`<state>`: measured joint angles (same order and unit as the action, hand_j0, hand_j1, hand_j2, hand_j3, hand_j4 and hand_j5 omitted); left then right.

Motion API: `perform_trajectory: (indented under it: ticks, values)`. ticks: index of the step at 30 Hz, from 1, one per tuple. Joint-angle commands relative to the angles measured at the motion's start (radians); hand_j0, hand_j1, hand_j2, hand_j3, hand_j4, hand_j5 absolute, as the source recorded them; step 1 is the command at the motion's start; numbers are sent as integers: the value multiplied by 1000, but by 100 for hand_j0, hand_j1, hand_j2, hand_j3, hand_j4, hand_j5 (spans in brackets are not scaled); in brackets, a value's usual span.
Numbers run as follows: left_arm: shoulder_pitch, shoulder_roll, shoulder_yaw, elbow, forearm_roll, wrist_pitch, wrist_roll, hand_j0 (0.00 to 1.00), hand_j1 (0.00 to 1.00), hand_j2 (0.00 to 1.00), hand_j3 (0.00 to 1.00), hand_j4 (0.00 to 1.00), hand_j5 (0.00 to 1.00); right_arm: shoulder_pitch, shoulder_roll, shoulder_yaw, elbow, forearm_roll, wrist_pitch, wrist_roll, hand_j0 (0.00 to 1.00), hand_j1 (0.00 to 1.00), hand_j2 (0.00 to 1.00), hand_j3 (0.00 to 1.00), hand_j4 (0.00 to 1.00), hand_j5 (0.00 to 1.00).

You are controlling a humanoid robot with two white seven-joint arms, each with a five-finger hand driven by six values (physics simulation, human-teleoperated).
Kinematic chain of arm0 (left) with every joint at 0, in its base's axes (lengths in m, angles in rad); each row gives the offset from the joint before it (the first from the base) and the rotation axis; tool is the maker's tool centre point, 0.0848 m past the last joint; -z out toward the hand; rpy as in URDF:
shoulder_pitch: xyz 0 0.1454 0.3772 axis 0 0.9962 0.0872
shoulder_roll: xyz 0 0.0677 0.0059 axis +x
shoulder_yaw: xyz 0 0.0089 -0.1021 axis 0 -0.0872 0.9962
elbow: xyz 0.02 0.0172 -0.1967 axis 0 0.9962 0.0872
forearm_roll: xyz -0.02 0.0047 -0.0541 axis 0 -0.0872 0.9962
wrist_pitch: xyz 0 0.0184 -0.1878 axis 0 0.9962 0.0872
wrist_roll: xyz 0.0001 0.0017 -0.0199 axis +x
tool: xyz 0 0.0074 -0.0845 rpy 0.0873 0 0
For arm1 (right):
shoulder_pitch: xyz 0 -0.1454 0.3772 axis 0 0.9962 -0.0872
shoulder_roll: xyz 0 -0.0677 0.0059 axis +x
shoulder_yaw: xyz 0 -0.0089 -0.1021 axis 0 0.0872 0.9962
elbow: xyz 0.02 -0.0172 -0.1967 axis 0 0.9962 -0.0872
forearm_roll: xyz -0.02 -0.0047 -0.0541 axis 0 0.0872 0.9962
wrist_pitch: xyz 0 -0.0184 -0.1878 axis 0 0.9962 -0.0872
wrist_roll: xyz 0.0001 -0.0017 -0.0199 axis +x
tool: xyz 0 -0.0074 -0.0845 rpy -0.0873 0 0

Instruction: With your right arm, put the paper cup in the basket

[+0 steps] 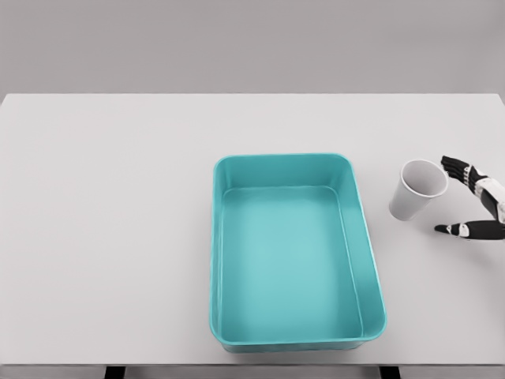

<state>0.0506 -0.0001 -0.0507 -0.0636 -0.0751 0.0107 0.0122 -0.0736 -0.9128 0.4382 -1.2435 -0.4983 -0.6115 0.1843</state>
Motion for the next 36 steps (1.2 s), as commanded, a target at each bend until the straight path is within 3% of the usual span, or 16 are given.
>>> perform_trajectory:
  ticks: [1,6,36]
  values:
    - [0,0,0,1,0,0,0,100,100,100,100,100,100,0,5,13,4,-5,1,0,100,100,100,100,100,100]
    - [0,0,0,-1,0,0,0,100,100,100,100,100,100,-77,20,63,42,-5,1,0,100,100,100,100,100,100]
    - [0,0,0,1,0,0,0,100,100,100,100,100,100,-121,74,99,36,-9,1,-2,100,100,100,100,100,100]
